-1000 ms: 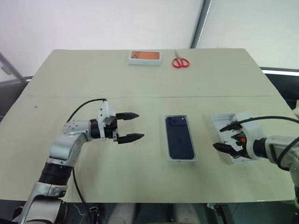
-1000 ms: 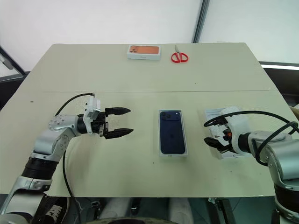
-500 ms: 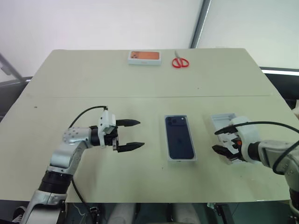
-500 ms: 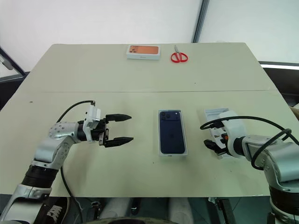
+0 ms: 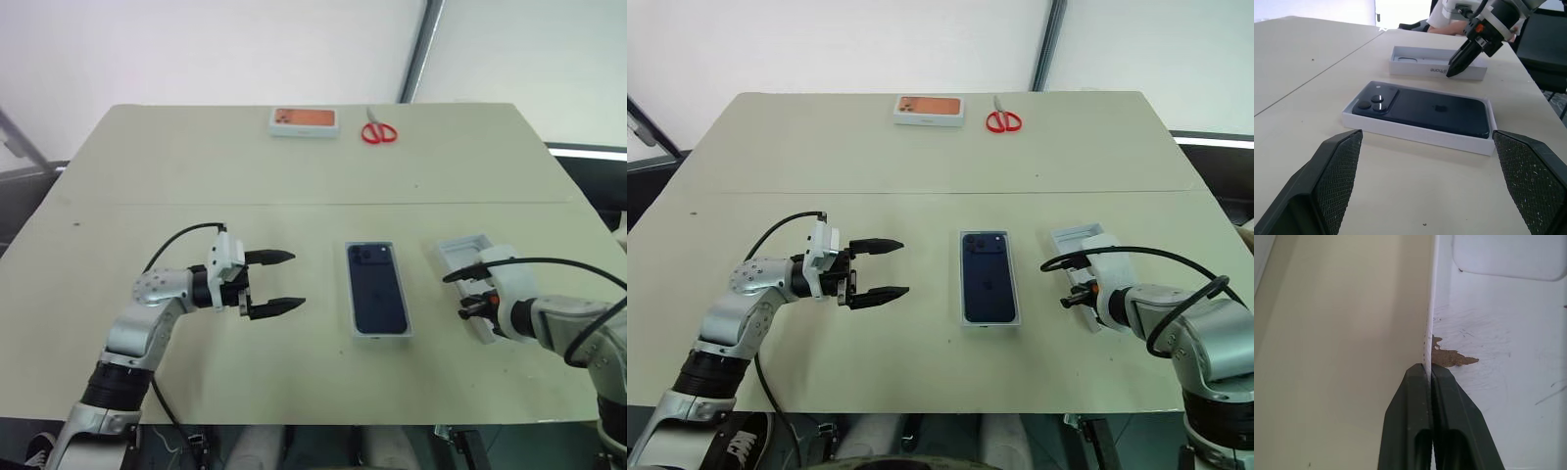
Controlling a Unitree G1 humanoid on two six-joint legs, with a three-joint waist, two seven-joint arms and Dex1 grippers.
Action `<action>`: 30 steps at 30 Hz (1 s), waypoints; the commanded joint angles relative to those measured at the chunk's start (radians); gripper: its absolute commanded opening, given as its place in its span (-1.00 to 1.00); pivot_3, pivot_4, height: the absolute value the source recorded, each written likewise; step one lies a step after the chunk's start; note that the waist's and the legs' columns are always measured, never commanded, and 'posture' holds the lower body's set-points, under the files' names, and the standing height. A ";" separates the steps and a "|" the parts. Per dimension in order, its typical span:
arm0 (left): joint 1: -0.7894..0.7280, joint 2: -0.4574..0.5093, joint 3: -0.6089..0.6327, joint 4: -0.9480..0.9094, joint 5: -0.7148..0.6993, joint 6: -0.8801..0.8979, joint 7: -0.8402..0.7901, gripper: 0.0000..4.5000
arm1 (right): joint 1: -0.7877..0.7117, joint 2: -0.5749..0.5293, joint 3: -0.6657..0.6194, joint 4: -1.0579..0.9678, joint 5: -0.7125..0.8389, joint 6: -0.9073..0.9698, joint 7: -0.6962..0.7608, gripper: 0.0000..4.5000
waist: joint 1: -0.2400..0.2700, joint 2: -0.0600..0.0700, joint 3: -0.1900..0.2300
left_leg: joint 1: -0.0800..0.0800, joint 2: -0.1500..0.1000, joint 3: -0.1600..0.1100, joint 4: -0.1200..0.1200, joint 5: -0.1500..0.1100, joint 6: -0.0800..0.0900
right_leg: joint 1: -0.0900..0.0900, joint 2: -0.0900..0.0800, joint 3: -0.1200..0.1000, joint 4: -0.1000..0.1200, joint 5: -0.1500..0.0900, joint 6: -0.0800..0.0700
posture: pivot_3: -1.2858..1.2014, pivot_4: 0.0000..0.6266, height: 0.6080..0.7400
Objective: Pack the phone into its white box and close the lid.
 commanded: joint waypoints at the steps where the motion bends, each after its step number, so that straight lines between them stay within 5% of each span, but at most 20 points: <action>1: -0.006 0.004 0.008 -0.026 -0.008 0.010 0.009 1.00 | -0.061 0.053 -0.040 0.033 0.020 0.006 -0.041 -0.98 | -0.005 0.000 0.000 | 0.000 0.000 0.000 0.000 0.000 0.000 | 0.000 0.000 0.000 0.000 0.000 0.000 | 0.03 -0.52 1.00; 7: -0.033 0.000 0.047 0.005 -0.043 0.063 0.042 1.00 | -0.304 0.220 -0.178 0.101 0.093 0.006 -0.075 -0.98 | -0.023 0.004 0.002 | -0.001 0.000 0.001 -0.002 0.000 0.000 | -0.004 0.001 0.001 0.003 0.000 0.000 | 0.03 -0.52 1.00; 12: -0.066 -0.021 0.081 0.035 -0.039 0.098 0.121 1.00 | -0.457 0.444 -0.385 0.223 0.375 0.006 -0.127 -0.98 | -0.023 0.004 0.002 | -0.001 0.001 0.000 -0.003 0.000 0.000 | -0.004 0.002 0.001 0.003 0.000 0.000 | 0.03 -0.52 1.00; 18: -0.069 -0.024 0.116 0.025 -0.063 0.135 0.164 1.00 | -0.483 0.574 -0.437 0.356 0.813 0.006 -0.330 -0.98 | -0.025 0.004 0.003 | -0.001 0.000 0.000 -0.002 0.000 0.000 | -0.005 0.001 0.002 0.004 0.000 0.000 | 0.03 -0.52 1.00; 23: -0.064 -0.026 0.152 -0.002 -0.073 0.156 0.215 1.00 | -0.292 0.441 -0.102 0.348 1.389 -0.293 -0.603 -0.98 | -0.028 0.005 0.003 | -0.001 0.000 0.001 -0.003 0.001 0.000 | -0.005 -0.001 0.003 0.004 0.000 0.000 | 0.03 -0.52 1.00; 30: -0.027 -0.034 0.152 -0.073 -0.099 0.189 0.237 1.00 | -0.114 0.437 0.102 0.226 1.426 -0.513 -0.593 -0.98 | -0.030 0.005 0.003 | -0.001 0.001 0.001 -0.003 0.001 0.000 | -0.005 0.002 0.003 0.005 0.000 0.000 | 0.03 -0.52 1.00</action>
